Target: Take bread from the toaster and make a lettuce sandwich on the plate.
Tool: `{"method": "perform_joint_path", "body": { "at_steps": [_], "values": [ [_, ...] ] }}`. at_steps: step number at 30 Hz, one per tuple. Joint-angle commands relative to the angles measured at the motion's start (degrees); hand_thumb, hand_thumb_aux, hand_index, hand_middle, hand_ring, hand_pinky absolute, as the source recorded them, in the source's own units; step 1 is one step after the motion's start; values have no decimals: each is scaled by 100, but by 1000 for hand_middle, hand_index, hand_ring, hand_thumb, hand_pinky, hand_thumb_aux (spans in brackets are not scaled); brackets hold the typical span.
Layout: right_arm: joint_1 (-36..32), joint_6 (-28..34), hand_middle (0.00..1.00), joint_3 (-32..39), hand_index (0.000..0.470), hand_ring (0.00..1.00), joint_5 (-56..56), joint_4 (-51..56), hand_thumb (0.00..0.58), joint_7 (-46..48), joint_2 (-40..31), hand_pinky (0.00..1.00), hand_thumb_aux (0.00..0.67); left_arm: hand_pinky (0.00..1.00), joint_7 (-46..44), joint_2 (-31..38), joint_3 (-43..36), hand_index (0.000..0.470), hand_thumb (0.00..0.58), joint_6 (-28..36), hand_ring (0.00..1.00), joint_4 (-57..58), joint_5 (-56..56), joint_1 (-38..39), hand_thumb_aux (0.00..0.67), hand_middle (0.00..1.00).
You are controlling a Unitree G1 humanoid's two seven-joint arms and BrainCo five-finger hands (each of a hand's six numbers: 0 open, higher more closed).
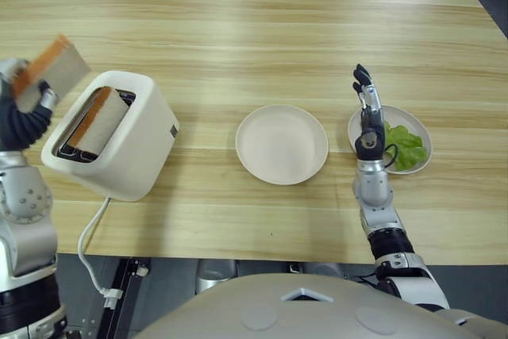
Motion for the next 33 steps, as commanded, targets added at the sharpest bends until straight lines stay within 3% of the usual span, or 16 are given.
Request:
{"method": "perform_joint_path", "body": {
  "at_steps": [1,10,13,18,21,25,33],
  "values": [
    [-30,65,0,18,0,0,-59,73,0,-30,23,0,0,1000,119,-112,49,460,580,-115,1000,-37,-72,-39,670,1000],
    [-199,131,0,-208,0,0,-470,102,0,-351,-279,0,0,1000,64,206,263,460,580,-142,1000,-677,-52,-817,670,1000],
    [-282,913,0,-501,0,0,-1596,63,0,-1236,-1012,0,0,1000,-706,276,-536,460,580,-214,1000,-1032,-788,-1517,670,1000],
    [-341,2561,0,-226,0,0,-3291,441,0,-2618,-2352,0,0,1000,-2534,-88,-2591,460,580,24,1000,-932,-2431,-2602,670,1000],
    [-180,3217,0,-115,0,0,-3727,596,0,-3113,-2879,0,0,1000,-3548,-491,-3561,460,580,333,1000,-267,-3203,-3103,670,1000],
    [-3,3836,0,162,0,0,-3985,926,0,-3497,-3306,0,0,1000,-4113,-946,-4338,460,580,354,1000,1435,-3123,-3689,670,1000],
    [-337,3978,0,815,0,0,-3827,2088,0,-3645,-3487,0,0,1000,-3824,-1543,-5243,460,580,-380,1000,4589,-2079,-4382,670,1000]
  ]
}}
